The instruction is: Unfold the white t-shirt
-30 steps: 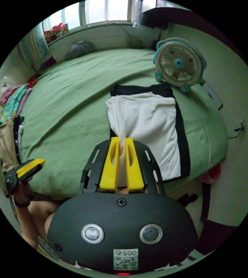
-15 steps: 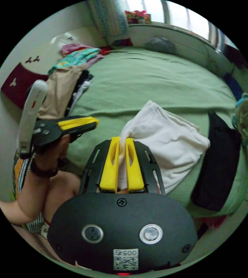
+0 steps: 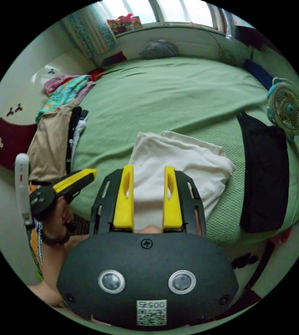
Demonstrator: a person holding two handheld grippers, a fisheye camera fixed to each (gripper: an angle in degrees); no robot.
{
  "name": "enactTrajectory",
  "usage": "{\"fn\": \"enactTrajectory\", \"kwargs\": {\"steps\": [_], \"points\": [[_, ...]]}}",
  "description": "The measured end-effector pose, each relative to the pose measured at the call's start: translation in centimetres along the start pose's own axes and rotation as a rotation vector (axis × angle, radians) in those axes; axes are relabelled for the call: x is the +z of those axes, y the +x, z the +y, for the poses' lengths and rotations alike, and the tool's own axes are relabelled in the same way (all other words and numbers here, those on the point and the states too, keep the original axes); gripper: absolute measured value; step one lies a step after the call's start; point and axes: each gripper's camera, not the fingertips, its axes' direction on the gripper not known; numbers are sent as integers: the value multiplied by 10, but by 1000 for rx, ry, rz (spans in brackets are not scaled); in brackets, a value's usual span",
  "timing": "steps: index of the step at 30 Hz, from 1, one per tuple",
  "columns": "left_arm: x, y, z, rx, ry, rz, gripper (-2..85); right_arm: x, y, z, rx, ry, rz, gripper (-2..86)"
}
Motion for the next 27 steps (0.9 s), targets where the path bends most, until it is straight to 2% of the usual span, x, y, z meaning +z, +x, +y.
{"fn": "enactTrajectory", "kwargs": {"steps": [4,6,10,13,18,21,27], "points": [[-3,-7,1,13,1,19,-7,51,-14,-33,98,-116,-18,146],[-5,-12,1,10,9,28,-7,66,-17,-46,161,-106,-41,145],[-6,-25,0,7,0,48,-6,111,-32,-65,177,-156,159,133],[-6,-33,-2,5,-9,63,-7,127,-42,-68,204,-135,179,127],[-8,-45,0,8,-12,76,-7,140,-49,-69,163,-103,205,61],[-9,-52,2,3,-12,93,-7,143,-49,-62,151,-57,151,32],[-10,-61,5,9,-15,112,-7,136,-89,-26,-82,106,163,21]]}}
